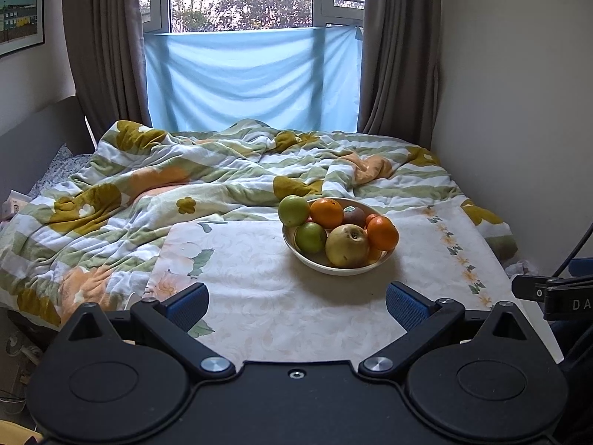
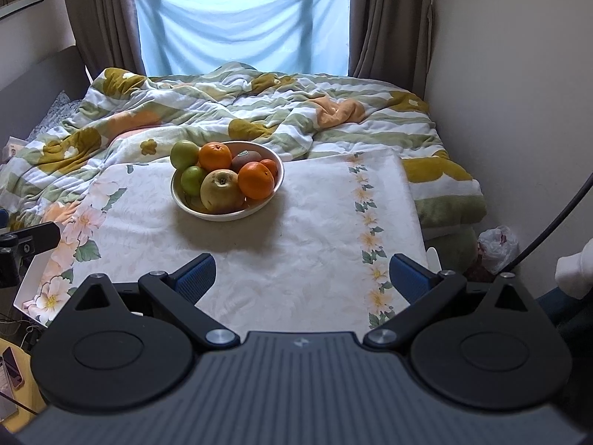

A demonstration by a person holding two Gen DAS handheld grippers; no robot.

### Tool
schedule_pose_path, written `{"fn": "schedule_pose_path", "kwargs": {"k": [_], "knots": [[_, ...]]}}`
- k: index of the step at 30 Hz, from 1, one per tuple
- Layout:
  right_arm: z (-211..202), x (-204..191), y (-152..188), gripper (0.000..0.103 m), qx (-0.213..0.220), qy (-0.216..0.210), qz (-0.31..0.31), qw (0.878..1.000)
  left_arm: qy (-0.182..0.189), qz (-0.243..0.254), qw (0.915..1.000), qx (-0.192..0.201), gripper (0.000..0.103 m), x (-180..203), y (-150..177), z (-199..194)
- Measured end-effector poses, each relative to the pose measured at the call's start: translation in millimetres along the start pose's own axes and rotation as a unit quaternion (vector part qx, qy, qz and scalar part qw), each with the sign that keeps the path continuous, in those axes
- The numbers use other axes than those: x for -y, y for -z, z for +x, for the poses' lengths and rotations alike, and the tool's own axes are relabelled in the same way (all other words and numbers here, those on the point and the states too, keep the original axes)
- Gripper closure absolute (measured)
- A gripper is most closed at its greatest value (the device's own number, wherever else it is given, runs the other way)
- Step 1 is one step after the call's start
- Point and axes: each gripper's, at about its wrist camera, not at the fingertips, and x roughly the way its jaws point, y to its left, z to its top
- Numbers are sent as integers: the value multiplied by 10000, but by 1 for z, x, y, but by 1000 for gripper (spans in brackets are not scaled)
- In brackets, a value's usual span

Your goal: Organize fruits

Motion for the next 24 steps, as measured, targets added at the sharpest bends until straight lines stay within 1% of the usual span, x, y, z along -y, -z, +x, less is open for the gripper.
{"fn": "schedule_pose_path", "kwargs": {"k": [18,24], "knots": [[3,-1,0,0,-67,-50,10,10000,-24,74,10000,-61,0,1,-1,5],[10,-4,4,0,-107,-58,35,9999,-22,56,9999,-85,0,0,-1,8]]}}
